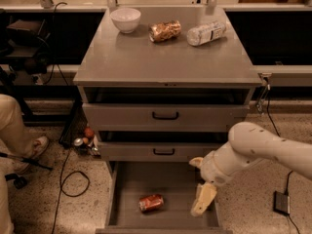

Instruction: Pick coke can from bottom drawer and place on counter

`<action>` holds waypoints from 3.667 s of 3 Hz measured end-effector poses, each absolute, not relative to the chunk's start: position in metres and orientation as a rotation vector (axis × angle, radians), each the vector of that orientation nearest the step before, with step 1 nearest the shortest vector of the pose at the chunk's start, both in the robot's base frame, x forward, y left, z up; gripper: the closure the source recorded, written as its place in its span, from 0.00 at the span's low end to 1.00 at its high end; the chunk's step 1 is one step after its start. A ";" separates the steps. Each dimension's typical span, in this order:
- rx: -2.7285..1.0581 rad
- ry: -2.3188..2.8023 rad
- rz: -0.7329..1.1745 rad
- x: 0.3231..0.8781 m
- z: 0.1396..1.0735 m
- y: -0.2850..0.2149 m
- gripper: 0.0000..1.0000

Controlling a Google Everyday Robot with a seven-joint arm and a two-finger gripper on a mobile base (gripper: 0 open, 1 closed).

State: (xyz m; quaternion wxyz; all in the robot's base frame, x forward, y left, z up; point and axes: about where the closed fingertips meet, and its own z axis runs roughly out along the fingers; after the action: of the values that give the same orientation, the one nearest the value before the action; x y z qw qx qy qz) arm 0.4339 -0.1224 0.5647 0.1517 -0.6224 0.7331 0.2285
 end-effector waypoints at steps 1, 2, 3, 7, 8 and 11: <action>-1.730 2.111 0.770 0.435 0.498 -0.097 0.00; -1.715 2.123 0.817 0.429 0.479 -0.092 0.00; -1.715 2.123 0.817 0.429 0.479 -0.091 0.00; -1.641 1.884 0.855 0.478 0.348 -0.074 0.00; -1.639 1.875 0.841 0.481 0.337 -0.071 0.00; -1.654 1.634 0.783 0.534 0.241 -0.034 0.00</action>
Offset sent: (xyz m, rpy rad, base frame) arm 0.0011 0.0236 -0.0609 0.0584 0.0527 -0.0175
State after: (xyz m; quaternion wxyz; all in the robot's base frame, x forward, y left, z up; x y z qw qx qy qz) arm 0.5340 -0.0342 0.2410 0.3374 -0.6346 0.6270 0.3005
